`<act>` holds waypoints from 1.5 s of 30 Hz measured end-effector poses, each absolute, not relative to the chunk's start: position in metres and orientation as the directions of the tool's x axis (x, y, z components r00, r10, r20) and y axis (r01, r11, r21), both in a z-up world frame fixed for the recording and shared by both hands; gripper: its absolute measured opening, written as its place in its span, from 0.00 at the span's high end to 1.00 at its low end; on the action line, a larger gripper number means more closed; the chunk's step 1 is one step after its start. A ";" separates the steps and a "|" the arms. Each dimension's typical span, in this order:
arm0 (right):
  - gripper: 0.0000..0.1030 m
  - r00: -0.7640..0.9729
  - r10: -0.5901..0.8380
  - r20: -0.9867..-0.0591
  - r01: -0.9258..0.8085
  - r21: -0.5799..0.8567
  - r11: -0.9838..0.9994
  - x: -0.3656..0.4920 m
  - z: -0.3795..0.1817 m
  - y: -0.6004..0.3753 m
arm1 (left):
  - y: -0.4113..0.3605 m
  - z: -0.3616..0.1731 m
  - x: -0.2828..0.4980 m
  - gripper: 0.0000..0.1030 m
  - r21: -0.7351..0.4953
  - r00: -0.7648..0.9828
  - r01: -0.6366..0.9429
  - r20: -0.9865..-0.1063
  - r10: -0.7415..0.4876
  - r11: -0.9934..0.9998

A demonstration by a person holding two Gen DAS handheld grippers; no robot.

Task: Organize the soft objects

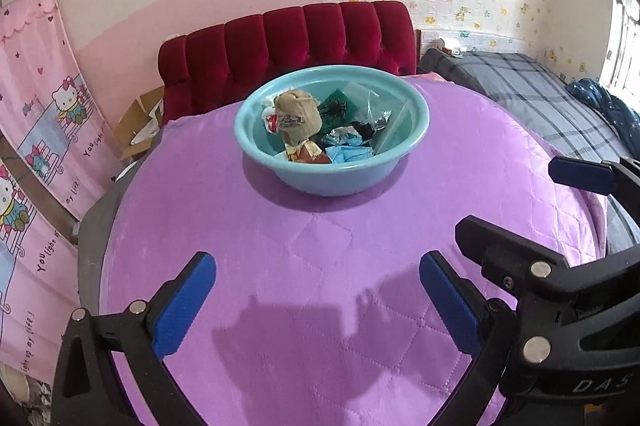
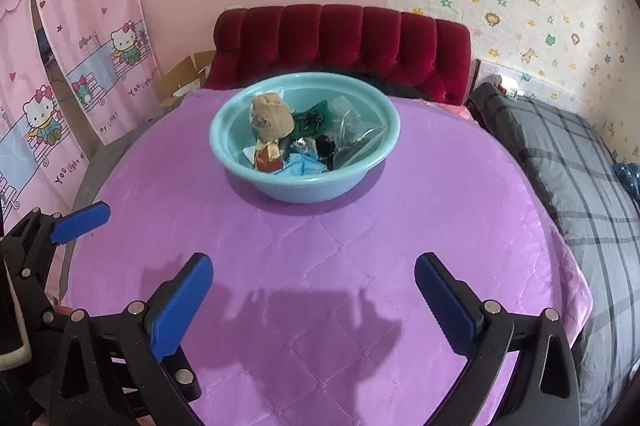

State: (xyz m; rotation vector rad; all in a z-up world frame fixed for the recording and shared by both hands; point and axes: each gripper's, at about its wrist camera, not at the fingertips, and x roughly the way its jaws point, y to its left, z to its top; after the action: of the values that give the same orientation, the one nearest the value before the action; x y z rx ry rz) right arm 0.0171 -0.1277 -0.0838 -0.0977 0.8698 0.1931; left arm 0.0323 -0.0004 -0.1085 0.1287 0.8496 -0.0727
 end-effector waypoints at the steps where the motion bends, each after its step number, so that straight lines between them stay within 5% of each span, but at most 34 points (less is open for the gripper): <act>1: 0.00 0.626 0.132 -0.769 -0.210 -0.003 0.978 0.016 -0.085 -0.127 | 0.000 -0.109 0.032 0.00 0.080 0.657 0.114 -0.754 -0.015 0.990; 45: 0.00 0.620 0.136 -0.773 -0.196 0.015 0.981 0.017 -0.085 -0.127 | 0.001 -0.108 0.034 0.00 0.085 0.653 0.114 -0.757 -0.010 0.990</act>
State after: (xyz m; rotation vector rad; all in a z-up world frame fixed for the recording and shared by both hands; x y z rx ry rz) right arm 0.0173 -0.1269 -0.0848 -0.0727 0.8823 0.1907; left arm 0.0340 0.0015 -0.1078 0.1287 0.8565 -0.0708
